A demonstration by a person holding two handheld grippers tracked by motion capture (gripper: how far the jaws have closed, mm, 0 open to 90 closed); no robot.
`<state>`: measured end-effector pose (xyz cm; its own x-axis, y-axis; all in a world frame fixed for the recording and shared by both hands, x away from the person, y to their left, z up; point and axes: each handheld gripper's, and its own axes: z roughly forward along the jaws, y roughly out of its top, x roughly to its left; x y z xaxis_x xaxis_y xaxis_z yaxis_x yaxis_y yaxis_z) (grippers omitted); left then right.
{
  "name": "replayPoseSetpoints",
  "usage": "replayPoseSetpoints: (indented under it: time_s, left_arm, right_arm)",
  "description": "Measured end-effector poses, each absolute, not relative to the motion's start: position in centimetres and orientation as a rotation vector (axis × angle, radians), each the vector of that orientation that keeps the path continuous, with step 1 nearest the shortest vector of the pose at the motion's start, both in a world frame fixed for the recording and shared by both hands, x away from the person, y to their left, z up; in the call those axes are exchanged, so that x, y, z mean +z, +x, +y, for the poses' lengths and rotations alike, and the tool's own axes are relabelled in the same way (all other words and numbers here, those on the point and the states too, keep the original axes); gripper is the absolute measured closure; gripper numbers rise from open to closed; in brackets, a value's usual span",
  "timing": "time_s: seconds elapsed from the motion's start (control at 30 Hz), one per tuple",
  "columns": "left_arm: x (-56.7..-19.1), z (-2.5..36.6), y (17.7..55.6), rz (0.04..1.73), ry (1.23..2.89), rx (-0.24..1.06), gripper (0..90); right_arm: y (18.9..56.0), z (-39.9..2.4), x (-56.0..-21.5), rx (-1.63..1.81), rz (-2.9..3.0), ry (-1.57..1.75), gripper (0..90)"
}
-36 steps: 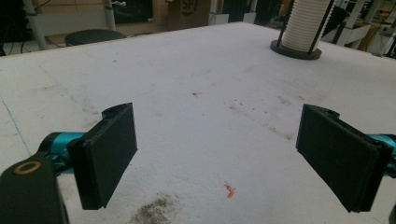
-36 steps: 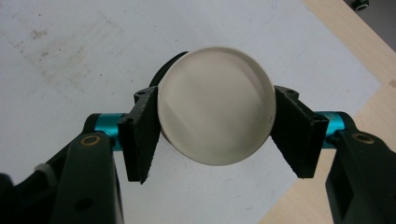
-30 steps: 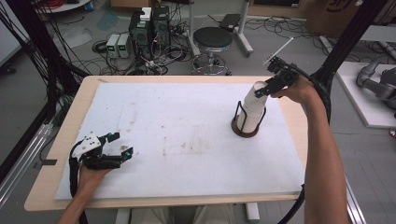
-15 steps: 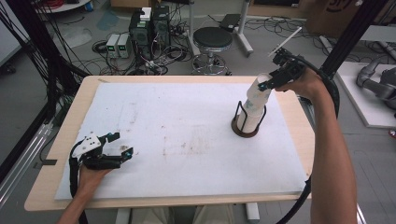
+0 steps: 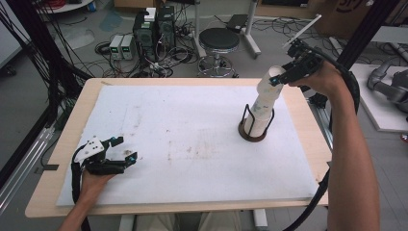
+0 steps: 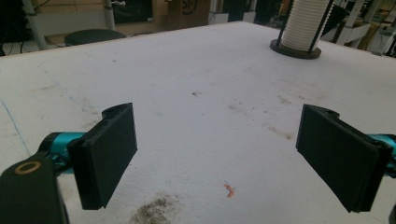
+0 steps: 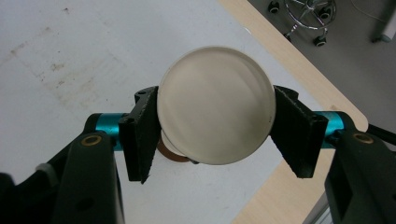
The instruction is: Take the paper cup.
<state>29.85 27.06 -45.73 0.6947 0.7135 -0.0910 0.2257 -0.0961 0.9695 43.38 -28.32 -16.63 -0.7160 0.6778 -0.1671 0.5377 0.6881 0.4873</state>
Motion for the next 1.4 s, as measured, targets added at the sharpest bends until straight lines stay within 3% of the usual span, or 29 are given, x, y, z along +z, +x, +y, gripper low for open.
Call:
replayPoseSetpoints:
  time_s: [0.47, 1.4]
  left_arm:
    - [-45.7, 27.0, 29.8, 0.772, 1.655, 0.487, 12.4]
    - [-45.7, 27.1, 29.8, 0.777, 1.646, 0.495, 12.5]
  right_arm:
    - [42.2, -27.9, -15.6, 0.643, 2.557, 0.891, 37.7]
    - [36.6, -27.1, -19.3, 1.11, 2.46, 0.709, 37.7]
